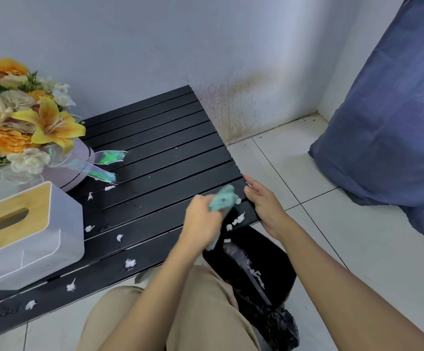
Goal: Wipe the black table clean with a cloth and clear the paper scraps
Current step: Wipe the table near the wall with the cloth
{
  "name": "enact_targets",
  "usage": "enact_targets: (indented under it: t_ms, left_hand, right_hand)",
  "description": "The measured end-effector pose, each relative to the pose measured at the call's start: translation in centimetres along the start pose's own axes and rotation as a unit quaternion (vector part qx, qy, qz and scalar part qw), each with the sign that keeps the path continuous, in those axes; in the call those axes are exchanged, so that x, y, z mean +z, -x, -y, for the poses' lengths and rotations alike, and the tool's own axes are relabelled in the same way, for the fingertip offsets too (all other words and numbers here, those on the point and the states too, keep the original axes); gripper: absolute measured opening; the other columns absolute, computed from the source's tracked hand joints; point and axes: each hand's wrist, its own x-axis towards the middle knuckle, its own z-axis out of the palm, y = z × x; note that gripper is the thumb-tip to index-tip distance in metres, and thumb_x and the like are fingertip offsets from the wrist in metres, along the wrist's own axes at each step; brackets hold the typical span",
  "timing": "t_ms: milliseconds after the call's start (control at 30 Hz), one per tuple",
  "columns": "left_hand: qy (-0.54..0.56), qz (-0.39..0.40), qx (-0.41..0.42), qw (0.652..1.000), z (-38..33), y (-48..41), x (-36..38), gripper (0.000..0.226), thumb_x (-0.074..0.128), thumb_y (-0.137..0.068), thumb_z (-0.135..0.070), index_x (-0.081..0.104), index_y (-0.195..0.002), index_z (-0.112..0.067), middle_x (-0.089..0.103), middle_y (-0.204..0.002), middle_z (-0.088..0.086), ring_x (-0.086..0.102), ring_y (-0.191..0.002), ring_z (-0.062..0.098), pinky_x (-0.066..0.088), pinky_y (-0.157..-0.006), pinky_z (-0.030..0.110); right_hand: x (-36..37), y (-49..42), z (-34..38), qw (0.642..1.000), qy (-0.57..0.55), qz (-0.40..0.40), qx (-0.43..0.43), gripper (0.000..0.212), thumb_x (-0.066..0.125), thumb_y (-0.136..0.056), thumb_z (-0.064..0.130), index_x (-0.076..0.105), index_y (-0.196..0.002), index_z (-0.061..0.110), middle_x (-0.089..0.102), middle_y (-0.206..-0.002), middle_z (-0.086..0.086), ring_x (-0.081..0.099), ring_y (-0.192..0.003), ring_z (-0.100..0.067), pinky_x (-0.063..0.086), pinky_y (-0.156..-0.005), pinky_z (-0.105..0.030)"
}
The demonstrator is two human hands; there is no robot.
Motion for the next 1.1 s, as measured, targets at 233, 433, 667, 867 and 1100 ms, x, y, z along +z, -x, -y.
enact_targets:
  t_ms: [233, 433, 667, 867, 1100]
  left_hand:
    - [-0.098, -0.086, 0.028, 0.991, 0.2, -4.3, 0.7, 0.031, 0.047, -0.088, -0.013, 0.066, -0.109, -0.025, 0.049, -0.095, 0.0, 0.05, -0.081, 0.016, 0.043, -0.067, 0.027]
    - [-0.082, 0.028, 0.095, 0.992, -0.7, 0.3, 1.5, 0.04, 0.053, -0.086, -0.013, 0.064, -0.119, -0.033, 0.049, -0.097, -0.004, 0.052, -0.092, 0.016, 0.044, -0.079, 0.031]
    - [0.105, 0.018, -0.015, 0.994, -1.1, -1.6, -1.4, 0.015, 0.056, -0.091, -0.024, 0.065, -0.082, -0.016, 0.052, -0.067, -0.002, 0.044, -0.059, 0.015, 0.037, -0.063, 0.03]
    - [-0.17, -0.033, 0.11, 0.979, -0.2, 0.9, 2.6, 0.053, 0.042, -0.08, -0.013, 0.058, -0.128, -0.029, 0.048, -0.1, -0.001, 0.048, -0.087, 0.024, 0.044, -0.079, 0.036]
    - [0.051, 0.129, 0.003, 0.99, -1.8, 2.2, -2.3, 0.009, 0.062, -0.088, -0.01, 0.068, -0.088, -0.017, 0.061, -0.09, -0.001, 0.058, -0.083, 0.015, 0.045, -0.075, 0.029]
  right_hand:
    - [0.0, 0.1, 0.3, 1.0, -0.001, 0.009, 0.005, 0.045, 0.049, -0.1, 0.023, 0.044, -0.144, 0.027, 0.05, -0.145, 0.005, 0.045, -0.133, -0.011, 0.033, -0.115, -0.039]
    - [-0.1, 0.4, 0.6, 1.0, 0.012, 0.016, 0.002, 0.044, 0.046, -0.102, 0.023, 0.042, -0.145, 0.029, 0.041, -0.149, 0.008, 0.044, -0.127, -0.004, 0.034, -0.111, -0.029]
    - [0.0, 0.4, 0.6, 1.0, 0.014, 0.017, -0.013, 0.046, 0.045, -0.102, 0.019, 0.037, -0.148, 0.022, 0.036, -0.153, 0.008, 0.03, -0.137, -0.002, 0.023, -0.116, -0.025]
    - [-0.2, 0.3, 0.5, 1.0, 0.001, 0.021, -0.001, 0.042, 0.047, -0.102, 0.021, 0.045, -0.143, 0.03, 0.049, -0.138, 0.01, 0.048, -0.121, 0.0, 0.037, -0.107, -0.024]
    - [-0.2, 0.1, 0.4, 1.0, -0.001, 0.016, -0.011, 0.044, 0.048, -0.101, 0.018, 0.042, -0.145, 0.022, 0.042, -0.149, 0.008, 0.038, -0.136, -0.006, 0.027, -0.118, -0.034]
